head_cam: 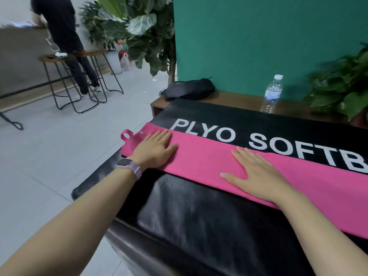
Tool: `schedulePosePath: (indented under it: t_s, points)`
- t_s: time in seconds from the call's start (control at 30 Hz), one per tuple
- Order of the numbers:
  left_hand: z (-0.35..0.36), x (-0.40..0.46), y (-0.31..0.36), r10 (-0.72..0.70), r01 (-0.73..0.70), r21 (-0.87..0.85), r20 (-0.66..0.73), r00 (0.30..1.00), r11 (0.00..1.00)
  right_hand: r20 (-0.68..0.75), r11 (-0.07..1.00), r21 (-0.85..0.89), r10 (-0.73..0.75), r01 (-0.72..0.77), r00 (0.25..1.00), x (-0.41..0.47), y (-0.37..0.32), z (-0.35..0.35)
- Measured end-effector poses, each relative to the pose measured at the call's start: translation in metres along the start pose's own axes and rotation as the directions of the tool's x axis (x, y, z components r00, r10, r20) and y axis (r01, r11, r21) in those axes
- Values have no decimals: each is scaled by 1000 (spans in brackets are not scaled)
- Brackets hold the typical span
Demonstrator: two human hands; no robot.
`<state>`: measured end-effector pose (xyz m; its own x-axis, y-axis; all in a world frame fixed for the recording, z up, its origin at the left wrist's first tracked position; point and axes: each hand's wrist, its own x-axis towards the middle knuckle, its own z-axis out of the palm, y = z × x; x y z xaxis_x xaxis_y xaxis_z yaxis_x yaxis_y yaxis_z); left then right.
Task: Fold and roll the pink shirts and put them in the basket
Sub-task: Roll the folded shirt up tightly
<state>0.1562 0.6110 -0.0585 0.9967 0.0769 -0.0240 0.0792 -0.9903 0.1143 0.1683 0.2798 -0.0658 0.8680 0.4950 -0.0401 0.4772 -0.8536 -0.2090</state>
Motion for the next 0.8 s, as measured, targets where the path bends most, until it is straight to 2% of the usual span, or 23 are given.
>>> schedulePosePath:
  t_s: [0.1, 0.27, 0.37, 0.43, 0.5, 0.53, 0.6, 0.67, 0.73, 0.8]
  points:
    - [-2, 4, -24, -71, 71, -15, -18, 997, 997, 5, 1000, 13, -2, 2, 1000, 0, 0, -1]
    - [-2, 15, -29, -43, 43, -22, 6, 999, 999, 1, 999, 32, -22, 22, 1000, -4, -5, -5]
    - [-10, 21, -28, -21, 21, -32, 9, 1000, 999, 3, 986, 143, -82, 81, 997, -11, 0, -10]
    - [-13, 21, -19, -45, 55, 80, -118, 992, 995, -12, 964, 246, -98, 98, 995, -18, 6, -13]
    - [-18, 12, 8, -90, 151, 188, -299, 950, 971, -18, 956, 278, -93, 94, 996, -19, 8, -15]
    - [-19, 2, 31, -96, 168, 173, -361, 928, 971, -16, 958, 269, -101, 102, 995, -18, 8, -14]
    - [-13, -17, 86, -103, 119, 18, -393, 914, 993, -36, 954, 277, -108, 114, 993, -16, 8, -13]
    - [2, -33, 143, -150, 119, -136, -251, 956, 984, -65, 948, 302, -86, 102, 994, -16, 9, -12]
    - [14, -46, 185, -193, 182, -181, -42, 980, 967, -90, 934, 348, -59, 87, 994, -17, 12, -11]
    - [20, -47, 201, -224, 226, -192, 29, 974, 955, -96, 925, 371, -53, 85, 994, -17, 11, -11]
